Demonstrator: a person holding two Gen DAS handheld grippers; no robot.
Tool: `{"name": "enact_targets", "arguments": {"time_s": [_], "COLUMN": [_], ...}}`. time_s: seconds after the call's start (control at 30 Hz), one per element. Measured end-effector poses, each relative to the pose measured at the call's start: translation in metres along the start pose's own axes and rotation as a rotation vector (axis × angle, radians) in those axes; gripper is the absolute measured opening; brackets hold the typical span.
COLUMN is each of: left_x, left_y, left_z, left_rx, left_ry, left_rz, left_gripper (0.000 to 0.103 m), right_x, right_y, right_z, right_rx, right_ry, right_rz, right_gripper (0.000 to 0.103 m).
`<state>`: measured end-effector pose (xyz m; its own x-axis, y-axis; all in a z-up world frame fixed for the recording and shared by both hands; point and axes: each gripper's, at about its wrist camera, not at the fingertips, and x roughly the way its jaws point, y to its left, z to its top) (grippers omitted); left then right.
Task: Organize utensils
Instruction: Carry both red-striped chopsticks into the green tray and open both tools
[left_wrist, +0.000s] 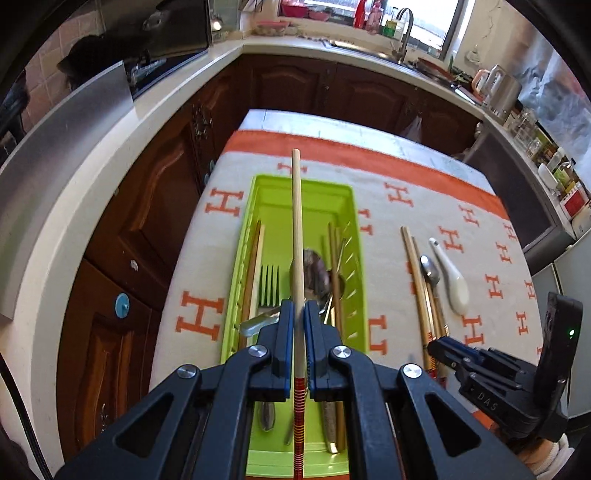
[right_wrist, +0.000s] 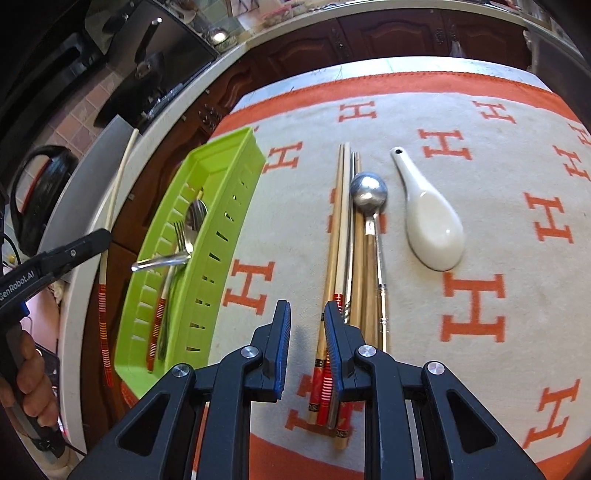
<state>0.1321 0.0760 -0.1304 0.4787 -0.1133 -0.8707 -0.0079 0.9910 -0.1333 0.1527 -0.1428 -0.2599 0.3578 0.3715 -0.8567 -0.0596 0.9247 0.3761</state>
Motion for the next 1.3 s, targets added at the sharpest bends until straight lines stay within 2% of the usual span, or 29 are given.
{"name": "enact_targets", "arguments": {"time_s": [0.2, 0.27, 0.57, 0.77, 0.9, 1.07, 1.2, 1.3], "left_x": [0.027, 0.031, 0.031, 0.025, 0.022, 0.017, 0.012, 0.009], "left_y": [0.004, 0.008, 0.024, 0.030, 0.030, 0.029, 0.029, 0.029], "left_z": [-0.012, -0.013, -0.015, -0.015, -0.016, -0.020, -0.024, -0.026], "left_rx": [0.016, 0.000, -0.056, -0.074, -0.071, -0.056, -0.050, -0.046], "left_ry": [0.046, 0.053, 0.027, -0.002, -0.015, -0.038, -0.055, -0.059], "left_rz": [0.014, 0.005, -0.053, -0.058, -0.059, -0.058, -0.057, -0.048], "left_gripper": [0.005, 0.014, 0.028, 0.041, 0.042, 0.049, 0.051, 0.057], "right_x": [0.014, 0.018, 0.033, 0.044, 0.047, 0.046, 0.038, 0.022], "right_y": [0.006, 0.007, 0.015, 0.028, 0.035, 0.031, 0.029, 0.036], "right_z": [0.003, 0.005, 0.011, 0.019, 0.020, 0.020, 0.018, 0.018], "right_rx": [-0.007, -0.009, -0.025, -0.097, -0.124, -0.078, -0.006, 0.005], "right_ry": [0.025, 0.032, 0.048, 0.036, 0.031, 0.040, 0.053, 0.017], "right_rz": [-0.045, -0.057, -0.097, -0.183, -0.261, -0.247, -0.166, -0.131], "right_gripper": [0.019, 0.019, 0.019, 0.019, 0.009, 0.007, 0.007, 0.006]}}
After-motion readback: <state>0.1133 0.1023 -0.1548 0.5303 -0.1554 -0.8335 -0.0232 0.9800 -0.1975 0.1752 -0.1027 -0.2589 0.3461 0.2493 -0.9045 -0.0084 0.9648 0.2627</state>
